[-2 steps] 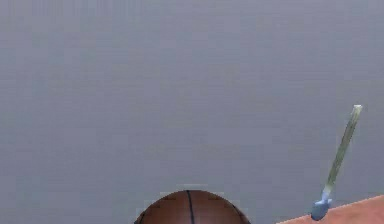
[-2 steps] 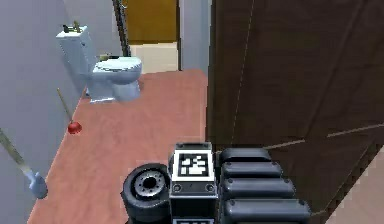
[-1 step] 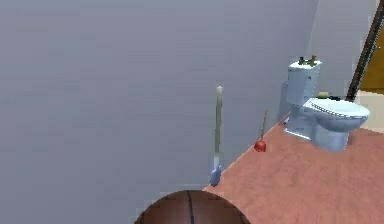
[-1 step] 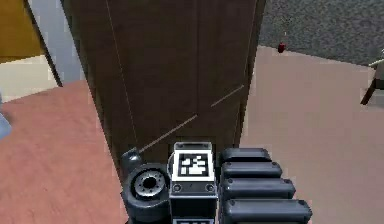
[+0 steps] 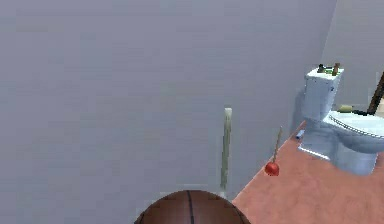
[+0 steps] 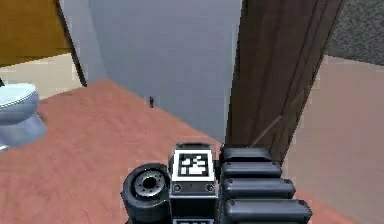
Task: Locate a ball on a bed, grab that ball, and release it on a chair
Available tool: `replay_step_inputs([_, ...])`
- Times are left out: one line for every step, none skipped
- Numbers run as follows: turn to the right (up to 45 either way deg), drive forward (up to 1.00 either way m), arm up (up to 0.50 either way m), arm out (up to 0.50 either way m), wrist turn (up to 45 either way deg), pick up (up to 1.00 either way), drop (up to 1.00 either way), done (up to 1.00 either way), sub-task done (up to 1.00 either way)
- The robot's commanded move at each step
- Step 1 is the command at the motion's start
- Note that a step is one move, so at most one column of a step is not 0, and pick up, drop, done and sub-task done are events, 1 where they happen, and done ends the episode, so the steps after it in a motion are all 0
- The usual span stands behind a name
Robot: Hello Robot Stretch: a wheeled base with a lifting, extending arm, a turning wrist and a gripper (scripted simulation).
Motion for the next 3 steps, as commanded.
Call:
replay_step_inputs([45.0,0.00,0.00,0.00,0.0,0.00,0.00,0.00,0.00])
replay_step_inputs([0.0,0.55,0.00,0.00,0.0,0.00,0.00,0.00,0.00])
replay_step_inputs([27.0,0.00,0.00,0.00,0.0,0.00,0.00,0.00,0.00])
